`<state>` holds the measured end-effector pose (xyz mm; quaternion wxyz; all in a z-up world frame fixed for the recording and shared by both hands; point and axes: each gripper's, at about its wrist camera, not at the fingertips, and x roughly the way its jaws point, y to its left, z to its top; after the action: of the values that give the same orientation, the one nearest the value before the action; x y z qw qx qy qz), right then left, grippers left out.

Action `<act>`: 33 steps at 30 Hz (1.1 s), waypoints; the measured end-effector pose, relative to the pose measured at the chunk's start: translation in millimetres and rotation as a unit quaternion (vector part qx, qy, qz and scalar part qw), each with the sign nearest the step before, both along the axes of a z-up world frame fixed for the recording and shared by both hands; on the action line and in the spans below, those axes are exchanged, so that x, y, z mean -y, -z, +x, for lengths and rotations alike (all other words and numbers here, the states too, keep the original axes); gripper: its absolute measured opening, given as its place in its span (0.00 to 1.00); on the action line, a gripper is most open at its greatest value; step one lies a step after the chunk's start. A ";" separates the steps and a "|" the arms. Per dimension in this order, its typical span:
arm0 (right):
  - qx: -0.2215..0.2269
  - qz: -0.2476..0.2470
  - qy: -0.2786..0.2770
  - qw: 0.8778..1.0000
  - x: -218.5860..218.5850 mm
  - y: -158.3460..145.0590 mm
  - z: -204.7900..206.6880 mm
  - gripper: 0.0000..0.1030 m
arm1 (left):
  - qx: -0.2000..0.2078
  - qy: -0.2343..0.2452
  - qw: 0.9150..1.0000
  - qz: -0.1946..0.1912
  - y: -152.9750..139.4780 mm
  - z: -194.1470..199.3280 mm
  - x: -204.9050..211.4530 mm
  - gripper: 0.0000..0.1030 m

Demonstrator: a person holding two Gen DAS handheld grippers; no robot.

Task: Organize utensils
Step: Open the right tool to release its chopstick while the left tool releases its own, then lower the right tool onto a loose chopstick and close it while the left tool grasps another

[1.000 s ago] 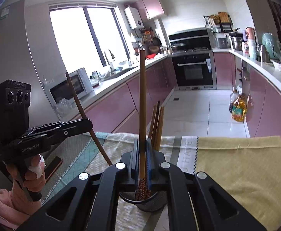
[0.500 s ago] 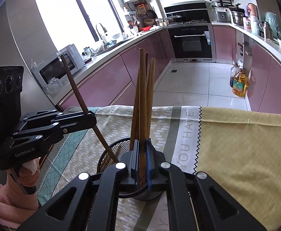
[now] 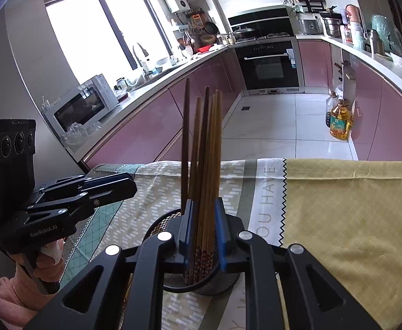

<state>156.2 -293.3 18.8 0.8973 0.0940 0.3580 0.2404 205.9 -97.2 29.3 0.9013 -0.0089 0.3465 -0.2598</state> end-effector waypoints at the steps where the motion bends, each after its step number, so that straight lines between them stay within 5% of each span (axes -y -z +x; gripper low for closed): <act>1: 0.007 -0.001 -0.005 1.000 -1.7 -3.0 -5.5 0.20 | 0.004 -0.005 1.000 -0.002 0.1 -3.8 -4.3 0.29; 8: 0.047 -0.019 -0.073 0.996 -27.3 -15.3 -48.2 0.28 | 0.014 -0.043 0.999 -0.004 13.7 -35.4 -47.3 0.46; 14: 0.013 -0.032 -0.117 0.993 -57.5 14.0 -63.3 0.29 | -0.018 -0.071 0.997 0.034 48.7 -52.5 -66.2 0.55; 22: -0.065 -0.062 -0.124 0.988 -93.5 77.6 -59.1 0.29 | -0.076 -0.084 0.992 0.055 100.9 -65.0 -75.4 0.55; 33: -0.085 -0.073 -0.102 0.988 -108.8 100.5 -60.6 0.29 | -0.095 -0.074 0.990 0.077 125.5 -73.1 -63.5 0.55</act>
<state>95.6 -184.5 -81.7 0.8390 0.0111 0.4570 0.2952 132.8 -33.7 -96.2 0.8791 0.0103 0.4477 -0.1629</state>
